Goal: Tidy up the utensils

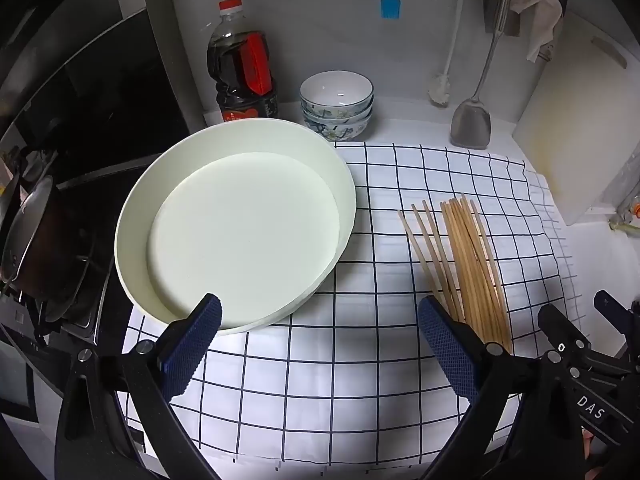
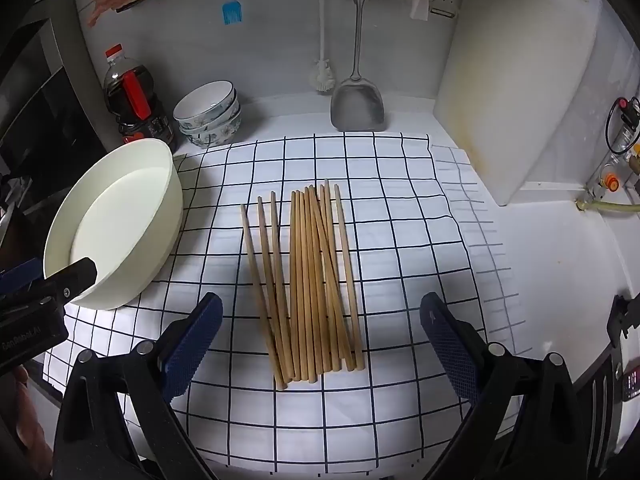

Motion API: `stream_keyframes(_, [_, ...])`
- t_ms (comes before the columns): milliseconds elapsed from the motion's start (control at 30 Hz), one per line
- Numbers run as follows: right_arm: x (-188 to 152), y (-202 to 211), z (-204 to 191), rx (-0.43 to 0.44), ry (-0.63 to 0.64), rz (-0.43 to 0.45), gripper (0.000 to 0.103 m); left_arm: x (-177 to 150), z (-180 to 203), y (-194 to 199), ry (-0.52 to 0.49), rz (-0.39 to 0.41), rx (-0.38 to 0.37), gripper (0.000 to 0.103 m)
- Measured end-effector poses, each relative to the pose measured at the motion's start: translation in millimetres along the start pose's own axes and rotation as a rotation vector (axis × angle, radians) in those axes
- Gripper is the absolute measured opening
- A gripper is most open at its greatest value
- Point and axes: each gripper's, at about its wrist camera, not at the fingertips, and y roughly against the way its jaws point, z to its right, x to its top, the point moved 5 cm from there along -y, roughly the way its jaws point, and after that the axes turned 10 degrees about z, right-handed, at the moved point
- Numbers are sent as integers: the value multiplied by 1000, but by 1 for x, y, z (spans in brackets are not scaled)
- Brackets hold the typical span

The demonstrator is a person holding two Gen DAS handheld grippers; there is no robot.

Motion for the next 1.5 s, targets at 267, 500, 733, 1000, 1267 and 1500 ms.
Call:
stream_keyframes(267, [-1,1,-1,9,0,-4,95,9,7,2,-22,1,12,97])
stream_keyframes(500, [3,4,0,6,3,-7,95,5,-3,5,9,6,10,97])
stream_keyframes(733, [0,2,-1,11,1,-2,95,6,-2,6,8,9,13,97])
stream_keyframes(1000, [-2,3,-1,14,-2,-3,95,6,-3,8,6,10,9,97])
stream_keyframes(1267, [-3,4,-1,15,-6,-2,95,5,-3,9,3,12,7,97])
stream_keyframes(1500, [-3,5,0,15,-9,-5,95,3,0,10,0,15,7,97])
